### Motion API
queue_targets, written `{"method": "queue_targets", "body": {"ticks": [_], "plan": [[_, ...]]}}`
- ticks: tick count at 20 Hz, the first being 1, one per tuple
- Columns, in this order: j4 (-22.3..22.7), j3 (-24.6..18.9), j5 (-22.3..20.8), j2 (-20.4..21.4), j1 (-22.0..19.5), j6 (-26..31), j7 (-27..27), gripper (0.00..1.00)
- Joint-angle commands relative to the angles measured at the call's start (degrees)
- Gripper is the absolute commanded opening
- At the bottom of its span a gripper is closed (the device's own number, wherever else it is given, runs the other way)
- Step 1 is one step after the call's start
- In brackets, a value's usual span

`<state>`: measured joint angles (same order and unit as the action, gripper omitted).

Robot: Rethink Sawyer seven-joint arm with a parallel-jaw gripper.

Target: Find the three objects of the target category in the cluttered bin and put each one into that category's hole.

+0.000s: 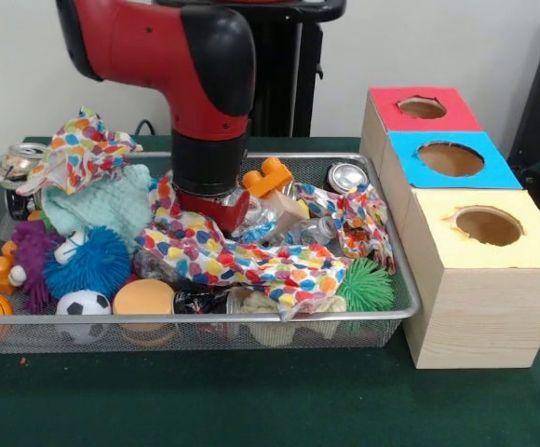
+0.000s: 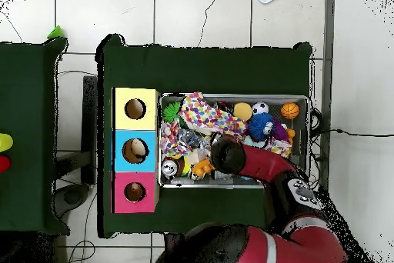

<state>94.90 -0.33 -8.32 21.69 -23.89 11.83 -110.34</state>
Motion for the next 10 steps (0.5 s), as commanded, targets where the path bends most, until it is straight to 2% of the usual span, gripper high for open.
{"method": "queue_targets", "body": {"ticks": [1,10], "plan": [[4.0,-10.0,5.3,-9.5,-7.8,18.2,-1.5,0.00],[7.5,-13.4,7.4,-7.6,-10.8,19.3,-1.7,0.00]]}}
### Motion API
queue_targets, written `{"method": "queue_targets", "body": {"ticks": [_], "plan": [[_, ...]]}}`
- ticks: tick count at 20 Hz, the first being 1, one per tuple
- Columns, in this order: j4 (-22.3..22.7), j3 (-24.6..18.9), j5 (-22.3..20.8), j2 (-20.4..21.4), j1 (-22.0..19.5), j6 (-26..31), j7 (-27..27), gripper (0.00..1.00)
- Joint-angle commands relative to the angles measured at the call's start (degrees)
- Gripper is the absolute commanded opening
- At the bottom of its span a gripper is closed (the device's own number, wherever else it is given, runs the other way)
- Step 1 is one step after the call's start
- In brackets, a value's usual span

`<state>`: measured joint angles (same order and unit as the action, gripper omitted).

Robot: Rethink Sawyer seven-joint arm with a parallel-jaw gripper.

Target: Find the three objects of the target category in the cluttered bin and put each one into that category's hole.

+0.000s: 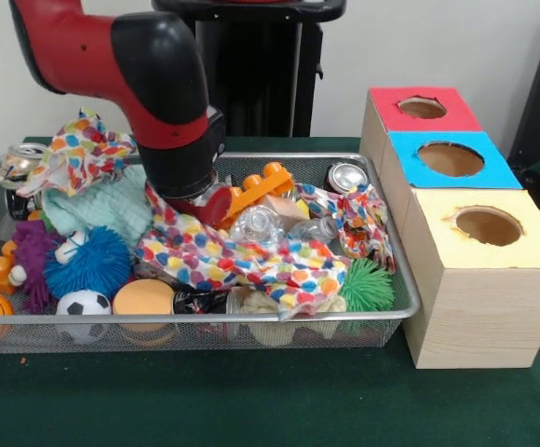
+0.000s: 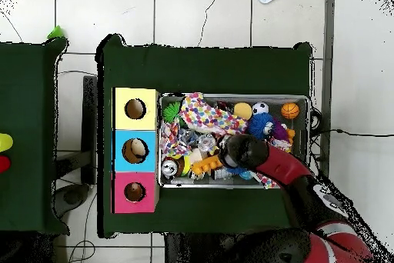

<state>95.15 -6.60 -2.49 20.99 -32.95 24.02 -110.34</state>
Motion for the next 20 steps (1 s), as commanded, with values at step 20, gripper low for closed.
{"method": "queue_targets", "body": {"ticks": [20], "plan": [[4.3,2.0,-4.2,-3.5,3.6,5.1,-0.3,0.00]]}}
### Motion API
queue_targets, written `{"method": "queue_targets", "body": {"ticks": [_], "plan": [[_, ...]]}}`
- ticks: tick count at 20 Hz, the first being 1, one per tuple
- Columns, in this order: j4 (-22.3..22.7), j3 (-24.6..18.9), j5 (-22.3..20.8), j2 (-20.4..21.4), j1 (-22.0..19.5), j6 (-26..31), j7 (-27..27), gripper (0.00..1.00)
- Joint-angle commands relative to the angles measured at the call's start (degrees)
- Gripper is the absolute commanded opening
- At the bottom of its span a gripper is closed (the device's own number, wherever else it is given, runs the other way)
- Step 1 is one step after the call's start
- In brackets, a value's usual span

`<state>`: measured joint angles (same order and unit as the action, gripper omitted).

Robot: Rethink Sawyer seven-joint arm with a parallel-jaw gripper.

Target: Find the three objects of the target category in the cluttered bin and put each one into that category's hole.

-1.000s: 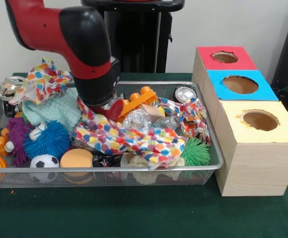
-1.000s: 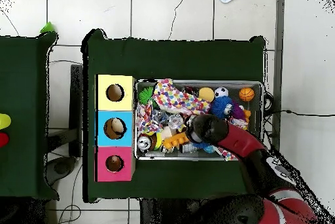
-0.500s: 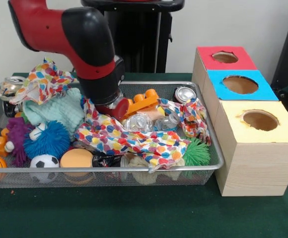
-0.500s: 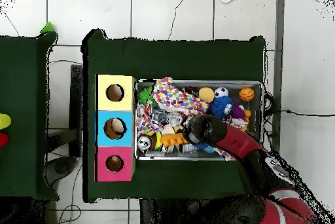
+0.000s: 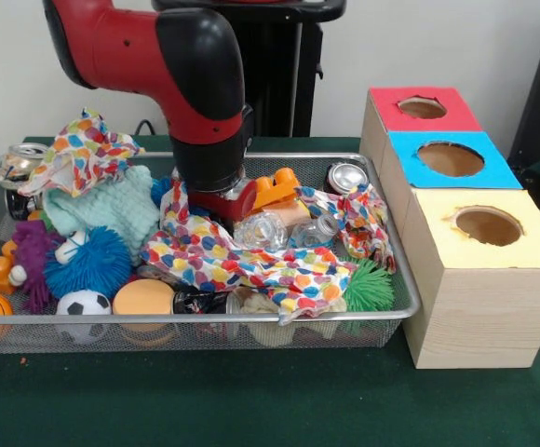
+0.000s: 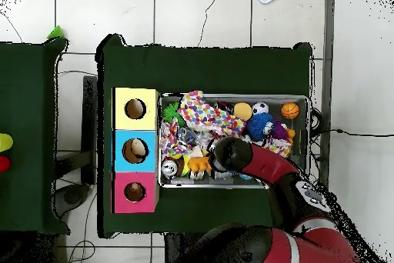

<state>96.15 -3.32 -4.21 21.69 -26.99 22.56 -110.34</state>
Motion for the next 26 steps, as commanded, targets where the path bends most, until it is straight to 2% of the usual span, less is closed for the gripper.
{"method": "queue_targets", "body": {"ticks": [1,8,15,19,22,23,26], "plan": [[3.3,-1.6,-2.4,-4.3,-2.6,7.0,0.0,0.00],[4.5,-5.1,-0.8,-5.0,-6.1,8.4,0.9,0.00],[6.0,-6.7,-1.6,-4.3,-7.4,8.2,0.9,0.00],[6.6,-8.3,-0.1,-3.5,-8.7,16.4,2.0,0.00],[7.4,-8.5,1.2,-3.3,-9.0,16.4,-0.3,0.00],[7.6,-8.7,1.4,-3.3,-9.2,16.4,-0.7,1.00],[8.3,-9.2,0.4,-3.0,-9.5,13.3,-0.7,1.00]]}}
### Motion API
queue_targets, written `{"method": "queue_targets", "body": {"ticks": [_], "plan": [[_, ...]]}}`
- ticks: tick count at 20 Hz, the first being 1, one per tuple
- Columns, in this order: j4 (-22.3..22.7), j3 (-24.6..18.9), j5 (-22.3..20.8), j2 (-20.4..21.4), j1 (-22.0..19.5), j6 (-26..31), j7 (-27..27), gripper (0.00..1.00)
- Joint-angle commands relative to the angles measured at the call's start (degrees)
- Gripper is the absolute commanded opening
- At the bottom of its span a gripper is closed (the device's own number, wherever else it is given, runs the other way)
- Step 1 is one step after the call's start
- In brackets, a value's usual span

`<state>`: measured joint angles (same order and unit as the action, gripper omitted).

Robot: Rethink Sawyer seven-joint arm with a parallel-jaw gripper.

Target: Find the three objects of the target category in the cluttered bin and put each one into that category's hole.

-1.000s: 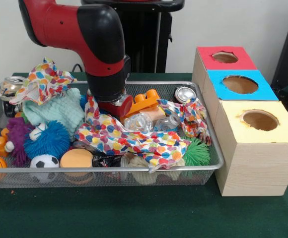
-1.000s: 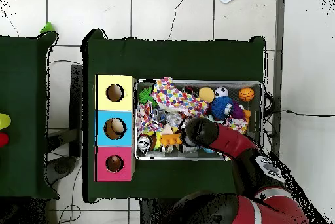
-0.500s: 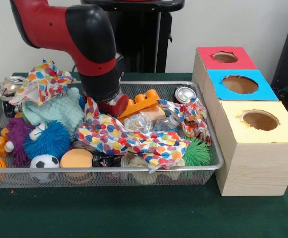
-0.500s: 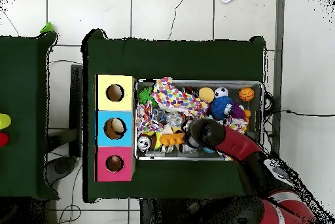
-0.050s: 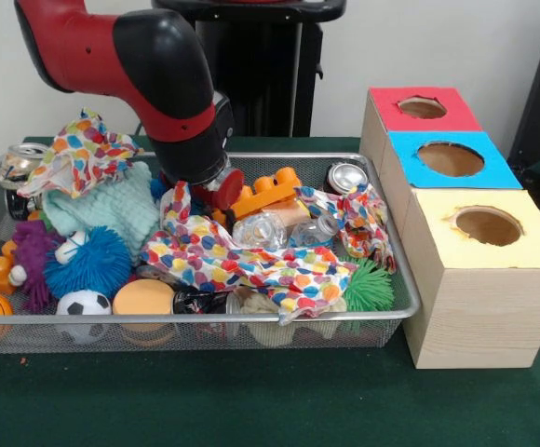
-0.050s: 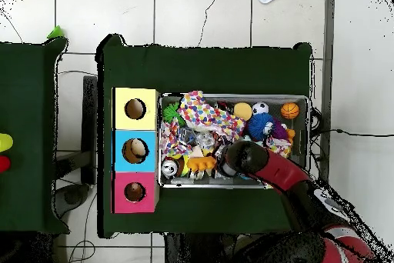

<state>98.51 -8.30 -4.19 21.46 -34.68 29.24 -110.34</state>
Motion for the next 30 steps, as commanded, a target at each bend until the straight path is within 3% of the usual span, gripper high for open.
{"method": "queue_targets", "body": {"ticks": [1,10,16,22,30], "plan": [[6.0,-4.3,0.3,-2.7,-1.9,6.2,-0.8,1.00],[5.1,-5.3,-0.4,-3.3,-2.5,4.5,-0.7,1.00],[6.9,-6.5,-1.8,-4.0,-3.7,-9.3,-4.0,1.00],[9.1,-11.7,-2.0,-6.4,-8.0,-17.6,-3.7,1.00],[9.0,-15.6,-3.1,-10.1,-11.0,-20.2,-2.4,1.00]]}}
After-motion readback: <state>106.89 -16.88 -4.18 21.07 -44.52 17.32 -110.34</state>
